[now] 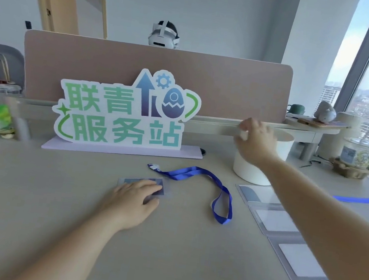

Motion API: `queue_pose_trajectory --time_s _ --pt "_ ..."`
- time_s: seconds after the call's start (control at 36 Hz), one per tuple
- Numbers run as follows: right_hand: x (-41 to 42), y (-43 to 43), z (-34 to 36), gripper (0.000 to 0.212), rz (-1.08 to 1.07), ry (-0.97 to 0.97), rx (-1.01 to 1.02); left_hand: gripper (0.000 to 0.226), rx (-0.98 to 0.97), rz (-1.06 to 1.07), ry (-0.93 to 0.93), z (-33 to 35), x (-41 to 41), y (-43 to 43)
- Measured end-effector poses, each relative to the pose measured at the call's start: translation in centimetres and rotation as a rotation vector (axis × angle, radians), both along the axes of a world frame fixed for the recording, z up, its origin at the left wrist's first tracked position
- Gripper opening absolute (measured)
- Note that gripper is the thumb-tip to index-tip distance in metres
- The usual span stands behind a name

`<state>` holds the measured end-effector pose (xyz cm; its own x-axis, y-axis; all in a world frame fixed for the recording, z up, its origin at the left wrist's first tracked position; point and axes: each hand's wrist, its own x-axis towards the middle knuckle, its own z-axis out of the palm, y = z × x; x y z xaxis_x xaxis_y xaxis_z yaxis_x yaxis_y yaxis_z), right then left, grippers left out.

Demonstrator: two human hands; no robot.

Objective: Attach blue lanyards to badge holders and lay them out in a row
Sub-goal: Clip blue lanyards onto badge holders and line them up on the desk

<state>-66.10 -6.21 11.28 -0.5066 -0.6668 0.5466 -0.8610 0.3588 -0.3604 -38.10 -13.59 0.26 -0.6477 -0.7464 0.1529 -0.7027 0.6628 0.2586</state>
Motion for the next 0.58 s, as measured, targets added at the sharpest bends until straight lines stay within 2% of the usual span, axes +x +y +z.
queue_pose_trajectory --time_s 0.08,0.22,0.36,0.44,0.53,0.58 --pt "3.9 1.0 -3.4 0.030 0.219 -0.053 0.176 0.040 0.003 0.002 0.007 0.2 0.2 0.7" --pt "8.8 0.7 -8.4 0.054 0.347 -0.074 0.442 0.037 -0.034 0.037 0.006 0.3 1.2 2.6" --pt "12.6 -1.3 -9.5 0.053 0.415 -0.151 0.403 0.039 -0.019 0.023 -0.020 0.7 4.8 3.4" --pt "13.9 -2.3 -9.7 0.057 0.430 -0.146 0.360 0.036 -0.054 0.107 0.081 -0.2 8.1 3.4" --pt "13.8 -3.4 -10.1 0.065 0.380 -0.125 0.339 0.020 -0.098 0.231 0.243 -0.5 9.3 3.6" --pt "13.6 -3.9 -10.3 0.068 0.344 -0.150 0.364 0.020 -0.119 0.190 0.216 -0.3 9.0 3.8"
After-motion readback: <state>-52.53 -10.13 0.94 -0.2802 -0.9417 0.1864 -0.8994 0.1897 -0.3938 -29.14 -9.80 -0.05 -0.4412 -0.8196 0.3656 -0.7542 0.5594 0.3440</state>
